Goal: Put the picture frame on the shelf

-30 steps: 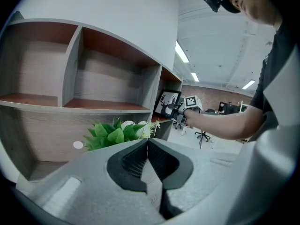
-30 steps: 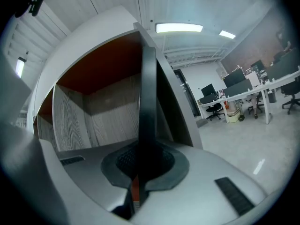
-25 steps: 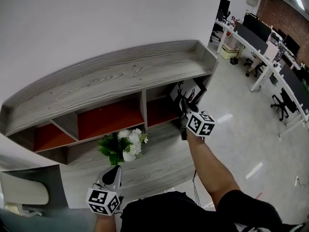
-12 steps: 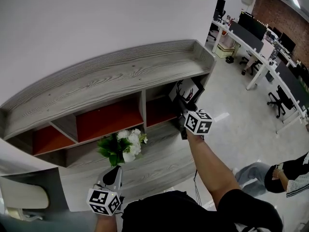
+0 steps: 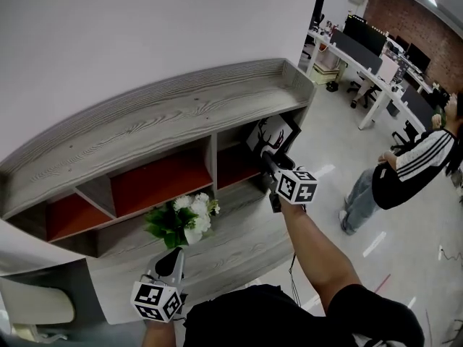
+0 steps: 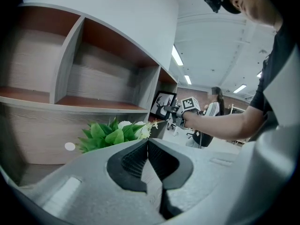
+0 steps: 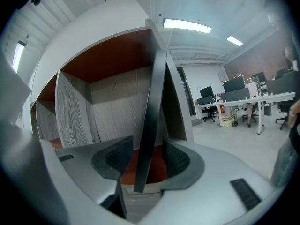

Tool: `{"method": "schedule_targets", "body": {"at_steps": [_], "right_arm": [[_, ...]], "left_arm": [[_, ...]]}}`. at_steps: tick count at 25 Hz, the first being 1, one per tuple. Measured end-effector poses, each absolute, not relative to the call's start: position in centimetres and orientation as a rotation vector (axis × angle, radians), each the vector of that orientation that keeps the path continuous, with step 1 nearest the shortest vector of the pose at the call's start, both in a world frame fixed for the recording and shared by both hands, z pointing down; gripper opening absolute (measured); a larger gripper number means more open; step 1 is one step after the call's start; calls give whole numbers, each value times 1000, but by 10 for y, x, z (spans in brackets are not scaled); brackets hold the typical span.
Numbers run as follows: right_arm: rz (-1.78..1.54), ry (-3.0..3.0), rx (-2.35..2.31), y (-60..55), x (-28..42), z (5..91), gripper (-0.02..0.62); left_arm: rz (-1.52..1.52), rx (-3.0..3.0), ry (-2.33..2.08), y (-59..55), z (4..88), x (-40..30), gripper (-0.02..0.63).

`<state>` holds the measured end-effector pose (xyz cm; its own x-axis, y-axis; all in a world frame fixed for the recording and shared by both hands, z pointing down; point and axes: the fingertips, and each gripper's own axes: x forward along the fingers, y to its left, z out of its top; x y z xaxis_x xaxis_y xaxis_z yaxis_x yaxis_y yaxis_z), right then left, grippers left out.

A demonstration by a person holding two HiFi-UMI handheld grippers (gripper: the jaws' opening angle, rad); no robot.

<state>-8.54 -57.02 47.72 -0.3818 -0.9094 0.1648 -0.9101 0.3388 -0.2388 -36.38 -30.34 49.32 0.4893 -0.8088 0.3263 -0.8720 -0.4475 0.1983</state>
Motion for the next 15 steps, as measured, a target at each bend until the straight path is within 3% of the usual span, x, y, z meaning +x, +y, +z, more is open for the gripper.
{"method": "schedule_targets", "body": {"at_steps": [15], "right_arm": [[529, -2481, 1832, -479, -81, 494, 219]], "left_arm": [[269, 2516, -1230, -289, 491, -368, 9]]}}
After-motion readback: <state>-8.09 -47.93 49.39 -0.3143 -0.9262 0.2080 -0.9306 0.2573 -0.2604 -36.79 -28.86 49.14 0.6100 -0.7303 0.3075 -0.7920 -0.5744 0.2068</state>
